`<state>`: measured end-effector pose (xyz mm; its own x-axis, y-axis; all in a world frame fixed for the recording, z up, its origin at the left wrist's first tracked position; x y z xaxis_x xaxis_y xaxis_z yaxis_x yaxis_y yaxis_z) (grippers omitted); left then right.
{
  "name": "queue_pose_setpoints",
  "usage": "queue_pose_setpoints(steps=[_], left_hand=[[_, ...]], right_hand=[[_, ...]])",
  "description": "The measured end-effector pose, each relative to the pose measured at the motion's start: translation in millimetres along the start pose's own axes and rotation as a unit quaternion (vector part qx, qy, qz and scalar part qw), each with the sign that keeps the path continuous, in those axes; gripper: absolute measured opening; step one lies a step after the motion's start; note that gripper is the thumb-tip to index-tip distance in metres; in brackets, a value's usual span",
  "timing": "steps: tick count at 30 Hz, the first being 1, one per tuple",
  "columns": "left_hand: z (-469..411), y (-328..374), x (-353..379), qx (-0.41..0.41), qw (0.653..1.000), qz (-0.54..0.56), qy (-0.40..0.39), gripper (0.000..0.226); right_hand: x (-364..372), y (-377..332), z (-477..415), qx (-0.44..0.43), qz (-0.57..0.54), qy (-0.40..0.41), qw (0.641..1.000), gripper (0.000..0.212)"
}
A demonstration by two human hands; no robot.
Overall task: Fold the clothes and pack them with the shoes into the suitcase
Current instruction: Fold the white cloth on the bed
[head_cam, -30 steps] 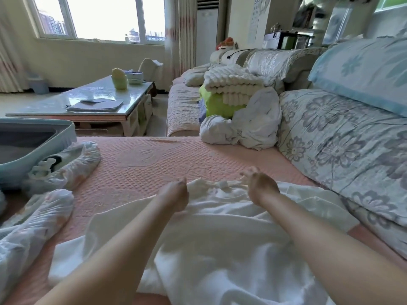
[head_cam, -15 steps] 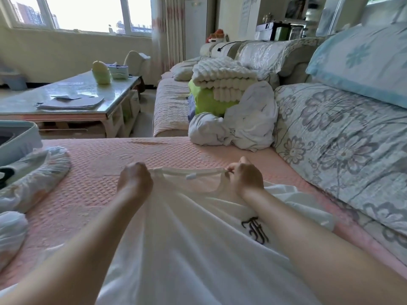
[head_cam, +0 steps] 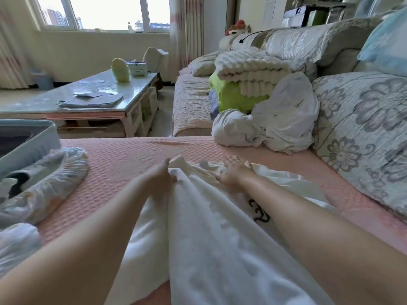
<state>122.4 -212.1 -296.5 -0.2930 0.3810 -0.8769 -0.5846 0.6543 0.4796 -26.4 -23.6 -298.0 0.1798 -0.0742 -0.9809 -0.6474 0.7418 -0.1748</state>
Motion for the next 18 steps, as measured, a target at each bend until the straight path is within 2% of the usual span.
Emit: queue_pose_setpoints(steps=[2, 4, 8, 10, 11, 13, 15, 17, 18], left_hand=[[5, -16, 6, 0.015, 1.000, -0.006, 0.008, 0.068], [18, -26, 2, 0.021, 0.998, 0.029, 0.044, 0.060], [76, -31, -25, 0.086, 0.993, 0.022, 0.081, 0.034], [116, -28, -41, 0.136, 0.989, -0.030, 0.053, 0.028], [135, -26, -46, 0.160, 0.985, -0.060, 0.021, 0.035], [171, -25, -51, 0.177, 0.976, -0.104, -0.065, 0.052], [197, -32, -43, 0.171, 0.966, -0.137, -0.136, 0.065], [213, -40, -36, 0.169, 0.964, -0.146, -0.143, 0.071], [219, -43, -34, 0.168, 0.966, -0.139, -0.136, 0.067]], right_hand=[[12, -9, 5, -0.036, 0.070, 0.001, 0.997, 0.062], [14, -20, 13, -0.057, 0.079, 0.037, 0.995, 0.058], [-1, -69, 51, -0.123, -0.039, 0.133, 0.983, 0.053], [-9, -100, 86, -0.171, -0.074, 0.172, 0.967, 0.040], [-11, -114, 104, -0.191, -0.077, 0.173, 0.963, 0.035], [-9, -137, 141, -0.209, -0.063, 0.129, 0.967, 0.031], [-1, -151, 172, -0.198, -0.016, 0.043, 0.979, 0.034], [7, -157, 198, -0.188, 0.032, -0.018, 0.982, 0.040], [10, -157, 209, -0.184, 0.057, -0.035, 0.981, 0.044]])
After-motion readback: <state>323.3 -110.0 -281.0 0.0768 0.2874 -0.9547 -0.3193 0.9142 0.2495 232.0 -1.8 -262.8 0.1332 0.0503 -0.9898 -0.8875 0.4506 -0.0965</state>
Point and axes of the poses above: each hand's wrist, its own z-axis away from the middle knuckle, its own x-axis out of the palm, y = z × x, the point moved 4 cm from there along -z, towards the middle knuckle, and after that the axes turned 5 degrees about y, right-handed, at the moved point
